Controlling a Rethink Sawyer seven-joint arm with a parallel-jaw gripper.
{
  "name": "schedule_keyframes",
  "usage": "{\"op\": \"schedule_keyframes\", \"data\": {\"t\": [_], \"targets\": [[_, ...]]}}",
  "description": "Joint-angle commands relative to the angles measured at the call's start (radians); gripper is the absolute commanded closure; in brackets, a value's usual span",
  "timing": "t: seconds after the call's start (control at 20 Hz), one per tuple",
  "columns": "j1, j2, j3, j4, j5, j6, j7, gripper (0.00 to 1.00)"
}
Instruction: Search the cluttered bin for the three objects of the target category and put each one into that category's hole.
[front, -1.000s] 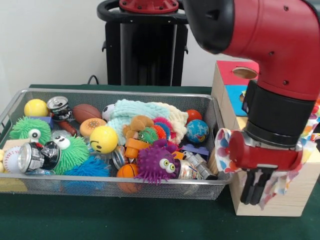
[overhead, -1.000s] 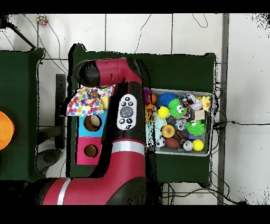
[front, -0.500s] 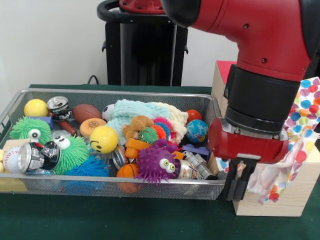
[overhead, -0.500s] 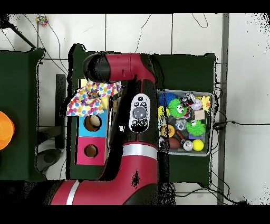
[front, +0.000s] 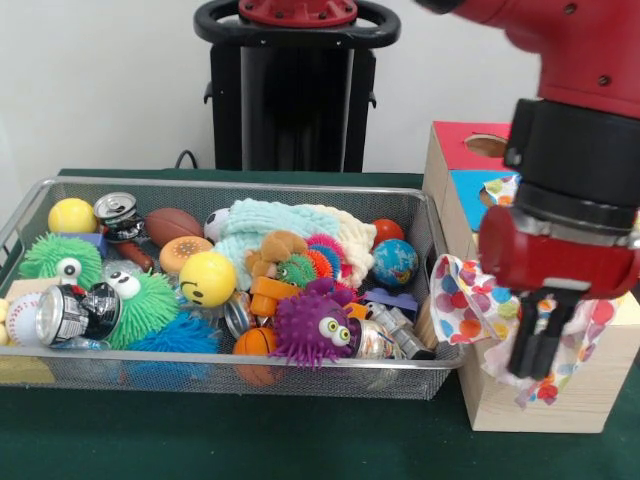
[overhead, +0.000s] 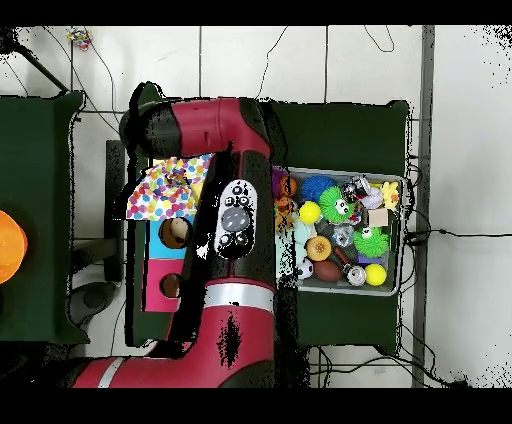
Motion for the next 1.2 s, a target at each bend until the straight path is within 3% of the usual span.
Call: {"op": "schedule_keyframes", "data": {"t": [0.05, 0.2, 0.55, 1.2], "targets": [[0.002, -0.016, 0.059, 0.143, -0.015, -0.023, 0.093, 1.0], [0.0, -0.035, 0.055, 0.153, -0.03, -0.058, 0.075, 1.0], [-0.071, -0.031, 0.157, 0.215, 0.02, -0.068, 0.023, 1.0], [-0.077, -0.063, 0.149, 0.218, -0.047, -0.129, 0.001, 1.0]]}}
